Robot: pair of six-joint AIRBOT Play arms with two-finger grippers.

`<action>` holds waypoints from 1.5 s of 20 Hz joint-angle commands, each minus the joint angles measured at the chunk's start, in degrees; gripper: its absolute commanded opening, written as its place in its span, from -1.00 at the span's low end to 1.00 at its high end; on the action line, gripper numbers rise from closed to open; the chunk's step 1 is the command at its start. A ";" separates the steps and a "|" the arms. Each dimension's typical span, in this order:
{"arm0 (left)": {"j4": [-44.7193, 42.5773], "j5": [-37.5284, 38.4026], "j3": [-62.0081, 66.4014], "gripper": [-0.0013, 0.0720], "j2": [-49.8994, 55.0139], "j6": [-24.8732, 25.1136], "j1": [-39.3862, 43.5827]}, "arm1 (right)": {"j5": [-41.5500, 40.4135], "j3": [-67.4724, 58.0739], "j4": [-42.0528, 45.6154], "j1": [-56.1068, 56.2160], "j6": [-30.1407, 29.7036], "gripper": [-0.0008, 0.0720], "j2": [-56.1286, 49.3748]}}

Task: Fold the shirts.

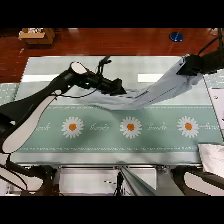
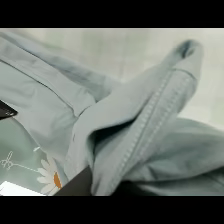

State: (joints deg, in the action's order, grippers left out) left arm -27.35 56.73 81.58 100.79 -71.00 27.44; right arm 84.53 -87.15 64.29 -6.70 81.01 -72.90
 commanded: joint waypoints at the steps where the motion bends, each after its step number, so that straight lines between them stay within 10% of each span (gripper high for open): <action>1: 0.31 -4.76 0.04 -0.91 1.73 -1.75 5.33 | 1.16 -0.04 1.20 0.02 1.11 -0.91 0.26; 14: 18.16 -16.15 0.04 -0.92 12.22 0.48 16.96 | 1.05 -0.04 3.58 0.02 2.51 -0.91 0.26; 23: -10.05 -4.70 0.04 -0.92 -13.09 -0.90 -13.18 | -10.82 -0.02 3.78 16.57 3.21 -0.91 -1.42; 30: -11.30 6.25 0.04 -0.92 -33.24 -1.77 -35.50 | -27.80 -0.02 3.56 36.48 5.84 -0.91 -15.17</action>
State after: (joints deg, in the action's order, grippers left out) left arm -36.99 57.87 81.58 74.87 -72.34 -0.40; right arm 65.01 -87.15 67.94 22.57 85.86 -82.72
